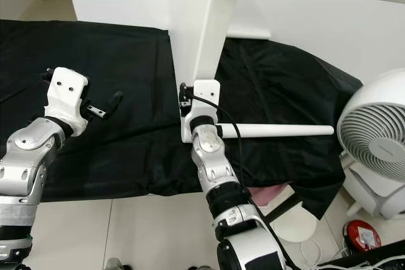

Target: Building children table

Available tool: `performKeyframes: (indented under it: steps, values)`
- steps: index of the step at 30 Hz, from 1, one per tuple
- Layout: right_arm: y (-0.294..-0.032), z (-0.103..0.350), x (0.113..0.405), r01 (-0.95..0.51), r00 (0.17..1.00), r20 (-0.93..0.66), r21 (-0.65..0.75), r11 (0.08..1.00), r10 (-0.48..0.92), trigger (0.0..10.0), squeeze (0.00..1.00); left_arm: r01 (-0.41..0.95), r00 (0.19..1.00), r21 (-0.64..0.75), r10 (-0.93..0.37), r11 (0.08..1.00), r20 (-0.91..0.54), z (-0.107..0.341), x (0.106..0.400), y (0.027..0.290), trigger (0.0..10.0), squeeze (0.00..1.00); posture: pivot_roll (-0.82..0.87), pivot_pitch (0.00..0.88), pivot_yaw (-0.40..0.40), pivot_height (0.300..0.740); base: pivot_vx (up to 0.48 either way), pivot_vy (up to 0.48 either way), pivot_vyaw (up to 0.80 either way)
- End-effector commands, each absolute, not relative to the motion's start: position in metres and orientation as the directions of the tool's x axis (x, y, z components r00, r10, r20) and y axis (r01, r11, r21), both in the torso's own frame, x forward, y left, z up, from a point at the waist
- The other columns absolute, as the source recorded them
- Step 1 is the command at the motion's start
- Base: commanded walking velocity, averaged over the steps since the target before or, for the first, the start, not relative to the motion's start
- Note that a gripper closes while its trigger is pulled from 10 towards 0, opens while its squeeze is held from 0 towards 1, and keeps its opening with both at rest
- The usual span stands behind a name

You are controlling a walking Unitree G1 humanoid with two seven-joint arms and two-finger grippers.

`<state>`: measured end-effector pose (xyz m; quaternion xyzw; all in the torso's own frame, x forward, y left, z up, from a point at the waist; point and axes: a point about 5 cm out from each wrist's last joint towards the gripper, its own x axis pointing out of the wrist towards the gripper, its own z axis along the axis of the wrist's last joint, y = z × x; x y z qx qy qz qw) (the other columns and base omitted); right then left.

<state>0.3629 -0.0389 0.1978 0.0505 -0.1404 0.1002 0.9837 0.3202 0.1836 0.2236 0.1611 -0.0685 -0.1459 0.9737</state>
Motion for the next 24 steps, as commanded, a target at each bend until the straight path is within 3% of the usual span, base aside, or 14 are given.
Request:
performKeyframes:
  steps: [1, 11, 19, 20, 21, 22, 23, 24]
  values:
    - [0.005, 0.255, 0.351, -0.357, 0.816, 0.497, 0.031, 0.934, 0.296, 0.0, 0.0, 0.247, 0.953, 0.331, -0.29, 0.911, 0.087, 0.22, 0.322, 0.182, 10.0, 0.0, 0.12, 0.071, -0.117, 0.74, 0.0, 0.0, 0.0]
    - [0.034, 0.283, 0.34, -0.452, 0.734, 0.58, 0.03, 0.892, 0.353, 0.0, 0.0, 0.24, 0.956, 0.327, -0.281, 0.914, 0.084, 0.219, 0.323, 0.184, 10.0, 0.0, 0.12, 0.076, -0.119, 0.74, 0.0, 0.0, 0.0]
    - [0.048, 0.275, 0.333, -0.489, 0.71, 0.574, -0.015, 0.872, 0.408, 0.0, 0.0, 0.247, 0.956, 0.323, -0.284, 0.914, 0.072, 0.215, 0.322, 0.182, 10.0, 0.0, 0.12, 0.082, -0.115, 0.74, 0.0, 0.0, 0.0]
    - [0.047, 0.273, 0.333, -0.487, 0.714, 0.573, -0.007, 0.873, 0.403, 10.0, 0.0, 0.247, 0.956, 0.322, -0.284, 0.914, 0.071, 0.215, 0.323, 0.182, 10.0, 0.0, 0.12, 0.085, -0.115, 0.74, 0.0, 0.0, 0.0]
    - [0.047, 0.273, 0.333, -0.487, 0.714, 0.573, -0.007, 0.873, 0.403, 10.0, 0.0, 0.247, 0.956, 0.322, -0.284, 0.914, 0.071, 0.215, 0.323, 0.182, 10.0, 0.0, 0.12, 0.085, -0.115, 0.74, 0.0, 0.0, 0.0]
    - [0.044, 0.277, 0.333, -0.489, 0.705, 0.589, -0.002, 0.872, 0.396, 2.7, 0.0, 0.25, 0.956, 0.318, -0.286, 0.914, 0.069, 0.214, 0.323, 0.181, 10.0, 0.0, 0.12, 0.091, -0.114, 0.74, 0.0, 0.0, 0.0]
    - [0.039, 0.288, 0.333, -0.49, 0.683, 0.625, 0.009, 0.872, 0.378, 4.4, 0.0, 0.256, 0.955, 0.314, -0.29, 0.914, 0.065, 0.213, 0.322, 0.18, 10.0, 0.0, 0.11, 0.092, -0.112, 0.74, 0.0, 0.0, 0.0]
    - [0.037, 0.294, 0.332, -0.49, 0.672, 0.641, 0.011, 0.872, 0.37, 4.4, 0.0, 0.258, 0.955, 0.313, -0.291, 0.914, 0.063, 0.212, 0.322, 0.179, 10.0, 0.0, 0.11, 0.092, -0.112, 0.74, 0.0, 0.0, 0.0]
